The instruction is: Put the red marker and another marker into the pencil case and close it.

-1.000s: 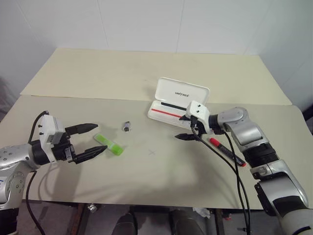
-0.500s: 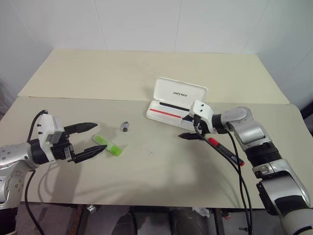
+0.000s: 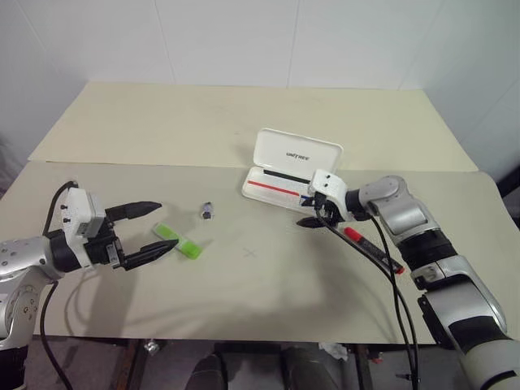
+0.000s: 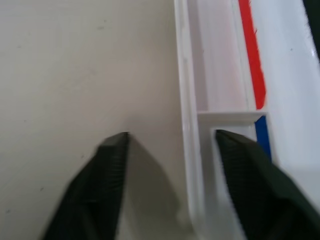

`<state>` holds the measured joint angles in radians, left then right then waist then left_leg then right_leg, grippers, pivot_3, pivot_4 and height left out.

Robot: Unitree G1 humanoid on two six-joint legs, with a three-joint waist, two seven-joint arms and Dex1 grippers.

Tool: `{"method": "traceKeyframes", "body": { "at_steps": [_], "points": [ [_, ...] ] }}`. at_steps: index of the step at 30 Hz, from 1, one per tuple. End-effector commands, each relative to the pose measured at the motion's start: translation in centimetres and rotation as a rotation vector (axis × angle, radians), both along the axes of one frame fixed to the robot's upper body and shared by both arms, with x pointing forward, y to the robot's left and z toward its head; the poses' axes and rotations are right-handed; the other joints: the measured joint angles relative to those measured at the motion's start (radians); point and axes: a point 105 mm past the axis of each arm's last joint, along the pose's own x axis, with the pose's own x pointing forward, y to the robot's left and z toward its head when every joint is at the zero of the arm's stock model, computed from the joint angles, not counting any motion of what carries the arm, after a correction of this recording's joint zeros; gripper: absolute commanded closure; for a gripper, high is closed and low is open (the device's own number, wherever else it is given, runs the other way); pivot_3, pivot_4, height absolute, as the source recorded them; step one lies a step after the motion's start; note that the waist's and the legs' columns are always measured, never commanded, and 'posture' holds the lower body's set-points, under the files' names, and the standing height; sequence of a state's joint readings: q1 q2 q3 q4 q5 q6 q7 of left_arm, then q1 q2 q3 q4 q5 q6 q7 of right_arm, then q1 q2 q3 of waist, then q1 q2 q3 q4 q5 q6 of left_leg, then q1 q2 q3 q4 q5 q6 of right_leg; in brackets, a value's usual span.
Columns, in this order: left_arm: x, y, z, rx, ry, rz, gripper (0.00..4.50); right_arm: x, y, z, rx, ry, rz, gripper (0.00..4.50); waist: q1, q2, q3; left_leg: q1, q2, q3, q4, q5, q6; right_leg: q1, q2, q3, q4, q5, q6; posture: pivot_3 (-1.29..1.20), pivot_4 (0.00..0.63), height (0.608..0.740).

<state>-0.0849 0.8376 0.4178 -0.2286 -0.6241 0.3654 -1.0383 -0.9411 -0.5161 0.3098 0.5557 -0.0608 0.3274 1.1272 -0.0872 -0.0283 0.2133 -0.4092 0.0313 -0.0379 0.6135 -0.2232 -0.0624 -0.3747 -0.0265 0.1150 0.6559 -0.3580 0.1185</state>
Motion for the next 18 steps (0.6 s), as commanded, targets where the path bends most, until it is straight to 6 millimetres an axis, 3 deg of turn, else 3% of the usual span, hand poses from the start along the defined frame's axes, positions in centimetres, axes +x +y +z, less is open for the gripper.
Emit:
{"method": "traceKeyframes", "body": {
  "at_steps": [1,5,11,18],
  "points": [
    [-0.6,0.2,1.2,0.015,-0.047,0.005,0.00,0.5,0.2,1.0,-0.011,-0.045,0.003,3.03,0.000,0.000,0.000,0.000,0.000,0.000,0.000,0.000,0.000,0.000,0.000,0.000,0.000,0.000,0.000,0.00,0.150,0.740],
    [-0.4,0.2,1.2,0.017,-0.049,0.005,0.00,0.4,0.1,1.4,-0.003,-0.054,0.009,4.48,0.001,0.000,0.000,0.000,0.000,0.000,-0.001,0.000,0.000,0.000,0.000,0.000,0.000,0.000,-0.001,0.00,0.150,0.740],
    [0.1,-0.1,1.3,0.014,-0.052,-0.010,0.00,-1.0,1.3,3.6,0.154,-0.147,0.130,4.48,0.002,0.000,0.000,-0.001,0.000,0.000,-0.001,0.000,0.000,0.000,0.000,0.000,-0.001,0.000,-0.001,0.00,0.150,0.740],
    [0.8,-0.2,1.3,0.008,-0.050,-0.030,0.00,-5.9,2.2,5.4,0.223,-0.201,0.340,4.48,0.004,0.000,0.000,-0.002,0.000,-0.001,-0.002,0.000,0.000,0.000,0.000,-0.001,-0.002,-0.001,0.000,0.00,0.150,0.740]
  ]
}}
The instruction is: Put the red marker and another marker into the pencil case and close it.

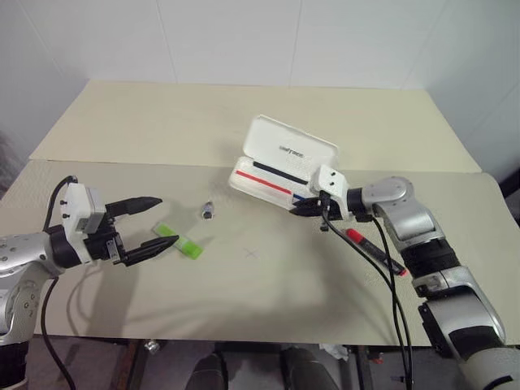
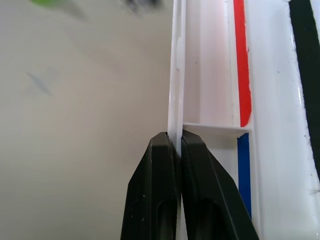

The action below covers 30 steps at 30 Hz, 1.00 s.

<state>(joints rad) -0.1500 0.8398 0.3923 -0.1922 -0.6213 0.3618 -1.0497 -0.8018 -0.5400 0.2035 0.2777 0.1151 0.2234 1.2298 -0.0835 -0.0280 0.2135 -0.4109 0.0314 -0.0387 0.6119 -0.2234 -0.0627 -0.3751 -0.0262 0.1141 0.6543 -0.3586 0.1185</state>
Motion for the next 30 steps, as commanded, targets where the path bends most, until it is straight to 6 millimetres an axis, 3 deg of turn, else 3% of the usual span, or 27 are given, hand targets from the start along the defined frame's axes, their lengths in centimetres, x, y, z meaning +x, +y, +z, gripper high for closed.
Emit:
{"method": "traceKeyframes", "body": {
  "at_steps": [1,9,19,30],
  "points": [
    [0.2,0.0,0.5,0.014,-0.028,-0.011,0.00,-2.5,0.2,2.0,0.006,-0.089,0.089,4.48,0.001,0.000,0.000,0.000,0.000,0.000,0.000,0.000,0.000,0.000,0.000,0.000,0.000,0.000,0.000,0.00,0.150,0.740],
    [0.9,-0.5,0.3,0.007,-0.022,-0.046,0.00,-6.6,0.2,-0.4,-0.198,-0.094,0.127,4.48,0.005,0.000,0.000,0.000,0.000,-0.001,0.000,0.000,0.000,0.000,0.000,0.000,0.000,0.000,0.000,0.00,0.150,0.740],
    [1.2,-1.1,0.1,0.000,-0.009,-0.084,0.00,-8.2,0.9,-2.3,-0.285,-0.095,0.136,4.48,0.005,-0.001,0.000,0.000,0.000,-0.001,0.001,0.000,0.000,0.000,0.000,0.000,0.000,-0.001,-0.001,0.00,0.150,0.740],
    [0.7,-1.1,0.0,0.007,-0.002,-0.086,0.00,-8.0,0.6,-6.1,-0.331,-0.053,0.133,4.48,0.005,-0.001,0.000,0.000,0.000,-0.001,0.001,0.000,0.000,0.000,0.000,0.000,0.000,-0.001,-0.001,0.00,0.150,0.740]
  ]
}}
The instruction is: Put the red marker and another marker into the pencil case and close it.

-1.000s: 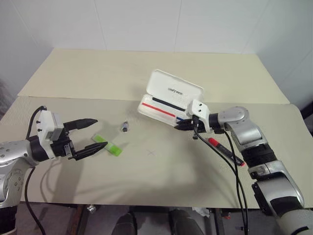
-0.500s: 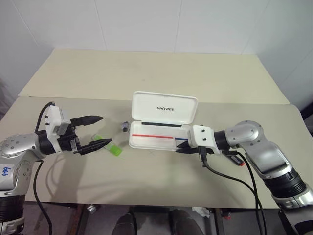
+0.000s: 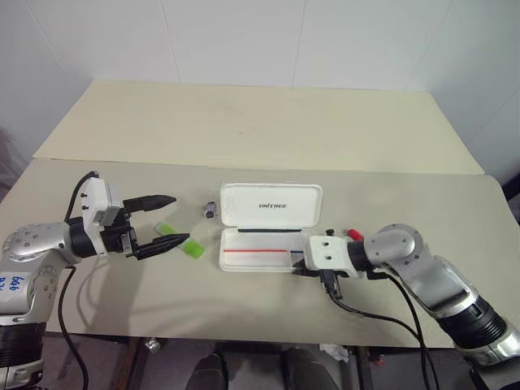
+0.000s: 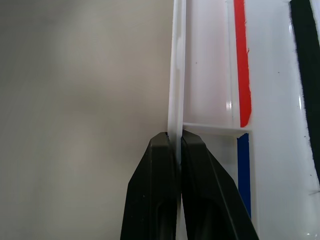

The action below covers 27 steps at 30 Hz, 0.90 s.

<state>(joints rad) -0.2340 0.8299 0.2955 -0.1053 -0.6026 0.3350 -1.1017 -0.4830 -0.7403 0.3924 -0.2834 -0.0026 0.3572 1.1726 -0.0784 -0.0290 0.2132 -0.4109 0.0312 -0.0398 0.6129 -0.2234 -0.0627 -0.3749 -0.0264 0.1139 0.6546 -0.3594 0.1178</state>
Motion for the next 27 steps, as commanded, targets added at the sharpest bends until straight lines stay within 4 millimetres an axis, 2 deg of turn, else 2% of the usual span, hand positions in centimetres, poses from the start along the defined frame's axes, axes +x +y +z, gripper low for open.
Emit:
{"method": "traceKeyframes", "body": {
  "at_steps": [1,5,9,19,27],
  "points": [
    [-0.4,0.0,0.7,0.007,-0.037,-0.007,0.00,0.0,0.3,-0.5,-0.004,-0.032,0.018,4.48,-0.001,0.000,0.000,0.000,0.000,0.000,0.000,0.000,0.000,0.000,0.000,0.000,0.000,0.000,0.000,0.00,0.150,0.740],
    [-0.6,-0.1,0.7,0.008,-0.037,-0.005,0.00,0.0,0.4,-0.7,-0.006,-0.041,0.027,4.48,-0.003,-0.001,-0.001,0.001,0.001,0.000,0.000,0.000,0.000,0.000,0.000,0.000,0.001,0.000,0.000,0.00,0.150,0.740],
    [-0.5,-0.2,0.7,0.007,-0.041,-0.008,0.00,-0.3,0.4,-0.6,0.008,-0.047,0.056,3.40,-0.003,-0.001,-0.001,0.003,0.001,0.000,0.000,0.000,0.000,0.002,0.001,0.000,0.002,0.000,0.000,0.00,0.150,0.740],
    [0.0,-0.5,0.8,-0.002,-0.057,-0.013,0.00,-0.5,0.1,0.0,0.030,-0.062,0.074,0.04,0.000,-0.001,-0.001,0.002,0.000,0.000,0.000,0.000,0.000,0.002,0.000,0.000,0.001,0.000,0.000,0.00,0.150,0.740],
    [0.4,-0.9,0.7,-0.013,-0.066,-0.020,0.00,-0.7,-0.1,1.2,0.074,-0.091,0.099,0.04,0.002,-0.001,-0.001,0.002,0.000,-0.001,0.000,0.000,0.000,0.002,0.000,-0.001,0.001,0.000,0.000,0.00,0.150,0.740]
  ]
}}
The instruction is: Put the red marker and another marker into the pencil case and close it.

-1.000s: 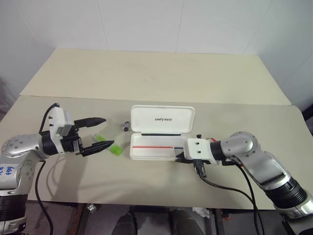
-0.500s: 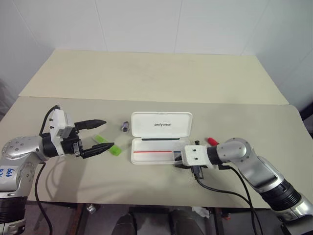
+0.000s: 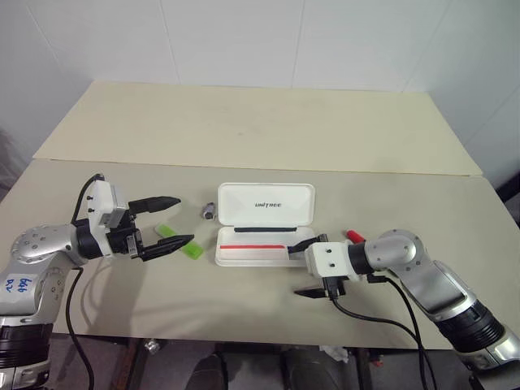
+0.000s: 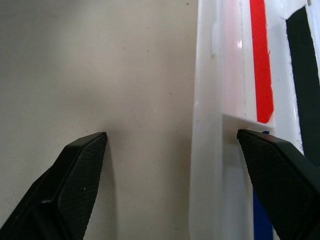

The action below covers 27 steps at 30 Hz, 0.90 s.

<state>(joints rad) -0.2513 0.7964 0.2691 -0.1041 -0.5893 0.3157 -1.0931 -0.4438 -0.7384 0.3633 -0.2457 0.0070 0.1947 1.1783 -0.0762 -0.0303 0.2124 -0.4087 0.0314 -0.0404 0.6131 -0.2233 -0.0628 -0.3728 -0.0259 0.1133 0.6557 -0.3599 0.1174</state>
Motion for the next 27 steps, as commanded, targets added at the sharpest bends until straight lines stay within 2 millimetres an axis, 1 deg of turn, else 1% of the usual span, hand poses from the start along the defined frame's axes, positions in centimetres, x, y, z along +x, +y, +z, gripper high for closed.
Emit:
{"method": "traceKeyframes", "body": {
  "at_steps": [1,5,7,9,16,18,23,25,27],
  "points": [
    [0.1,-0.1,0.9,0.001,-0.053,-0.002,0.00,-0.3,0.0,1.5,0.045,-0.036,0.030,0.04,-0.001,0.000,0.000,0.000,0.000,0.000,0.000,0.000,0.000,0.000,0.000,0.000,0.000,0.000,0.000,0.00,0.150,0.740],
    [0.2,-0.1,0.9,-0.002,-0.056,0.000,0.00,-0.3,-0.2,2.4,0.074,-0.046,0.042,0.04,-0.001,0.000,0.000,0.000,0.000,0.000,0.000,0.000,0.000,0.000,0.000,0.000,0.000,0.000,0.000,0.00,0.150,0.740],
    [0.2,-0.2,0.7,-0.003,-0.057,0.002,0.00,-0.5,0.0,3.5,0.136,-0.056,0.065,0.04,0.000,0.000,0.000,0.000,0.000,0.000,0.000,0.000,0.000,0.000,0.000,0.000,0.000,0.000,0.000,0.00,0.150,0.740],
    [0.3,-0.2,0.7,-0.006,-0.058,0.004,0.00,-0.6,0.1,4.0,0.167,-0.057,0.078,0.04,-0.001,0.000,0.000,0.000,0.000,0.000,0.000,0.000,0.000,0.000,0.000,0.000,0.000,0.000,0.000,0.00,0.150,0.740],
    [0.5,-0.3,0.5,-0.011,-0.063,0.009,0.00,-0.8,-0.3,3.9,0.164,-0.058,0.111,0.04,-0.001,0.000,0.000,0.000,0.000,0.000,0.000,0.000,0.000,0.000,0.000,0.000,0.000,0.000,0.000,0.00,0.150,0.740],
    [0.5,-0.4,0.5,-0.012,-0.065,0.009,0.00,-0.6,-0.6,3.4,0.155,-0.060,0.111,0.04,0.000,0.000,0.000,0.000,0.000,0.000,0.000,0.000,0.000,0.000,0.000,0.000,0.000,0.000,0.000,0.00,0.150,0.740],
    [0.7,-0.4,0.4,-0.014,-0.068,0.010,0.00,-0.3,-1.5,1.2,0.066,-0.078,0.136,0.04,0.000,0.000,0.000,0.000,0.000,0.000,0.000,0.000,0.000,0.001,0.000,0.000,0.000,0.000,0.000,0.00,0.150,0.740],
    [0.7,-0.4,0.4,-0.014,-0.069,0.012,0.00,0.3,-2.3,-0.8,-0.048,-0.107,0.171,0.04,0.000,0.000,0.000,0.000,0.000,0.000,0.000,0.000,0.000,0.001,0.000,0.000,0.000,0.000,0.000,0.00,0.150,0.740],
    [0.9,-0.4,0.4,-0.012,-0.070,0.012,0.00,0.8,-2.6,-2.0,-0.117,-0.131,0.205,0.04,-0.005,0.000,0.000,0.001,0.000,0.001,0.001,0.000,0.000,0.001,0.000,0.000,0.000,0.000,0.000,0.00,0.150,0.740]
  ]
}}
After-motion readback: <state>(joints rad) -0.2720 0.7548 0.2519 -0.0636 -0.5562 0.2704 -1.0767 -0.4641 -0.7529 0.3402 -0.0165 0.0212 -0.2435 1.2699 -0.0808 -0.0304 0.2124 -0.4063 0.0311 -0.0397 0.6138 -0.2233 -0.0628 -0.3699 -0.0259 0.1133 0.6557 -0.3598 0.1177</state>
